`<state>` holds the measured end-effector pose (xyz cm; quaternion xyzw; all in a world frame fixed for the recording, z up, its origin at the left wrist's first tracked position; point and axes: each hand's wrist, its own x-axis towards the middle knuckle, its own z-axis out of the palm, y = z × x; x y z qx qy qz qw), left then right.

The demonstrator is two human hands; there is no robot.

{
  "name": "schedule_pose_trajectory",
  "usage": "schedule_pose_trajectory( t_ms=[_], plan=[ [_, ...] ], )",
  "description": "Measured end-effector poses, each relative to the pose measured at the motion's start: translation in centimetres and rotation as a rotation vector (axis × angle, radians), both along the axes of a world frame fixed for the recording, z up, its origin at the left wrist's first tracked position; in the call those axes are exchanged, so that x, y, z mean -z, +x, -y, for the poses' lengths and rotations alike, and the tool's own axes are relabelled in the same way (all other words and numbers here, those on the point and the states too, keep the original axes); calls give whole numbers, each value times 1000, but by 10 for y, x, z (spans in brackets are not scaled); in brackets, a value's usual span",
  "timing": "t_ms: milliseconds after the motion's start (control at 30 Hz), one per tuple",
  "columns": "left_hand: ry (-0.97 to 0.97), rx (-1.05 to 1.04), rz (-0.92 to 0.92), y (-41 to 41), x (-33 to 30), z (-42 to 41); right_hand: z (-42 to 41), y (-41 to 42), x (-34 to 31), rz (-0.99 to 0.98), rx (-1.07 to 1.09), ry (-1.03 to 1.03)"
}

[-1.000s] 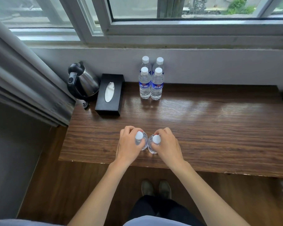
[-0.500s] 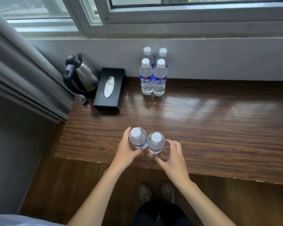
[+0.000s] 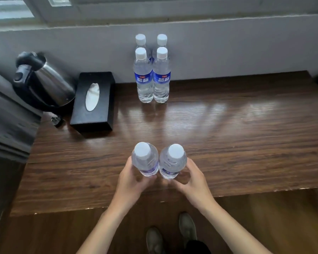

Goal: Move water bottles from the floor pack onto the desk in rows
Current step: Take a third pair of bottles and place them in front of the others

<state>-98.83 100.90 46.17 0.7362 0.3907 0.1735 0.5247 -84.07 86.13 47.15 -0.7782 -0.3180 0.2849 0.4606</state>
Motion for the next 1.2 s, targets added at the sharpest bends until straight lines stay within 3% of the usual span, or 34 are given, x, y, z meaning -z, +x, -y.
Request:
schedule_pose_trajectory(
  t_ms=[300, 533, 800, 1200],
  plan=[
    [132, 50, 148, -3, 14, 3, -1, -13, 31, 37, 101, 93],
    [81, 49, 194, -9, 17, 12, -2, -19, 32, 20, 127, 116],
    [107, -9, 166, -10, 22, 12, -3, -21, 34, 15, 145, 144],
    [316, -131, 83, 1, 28, 20, -13, -26, 48, 96, 250, 176]
  ],
)
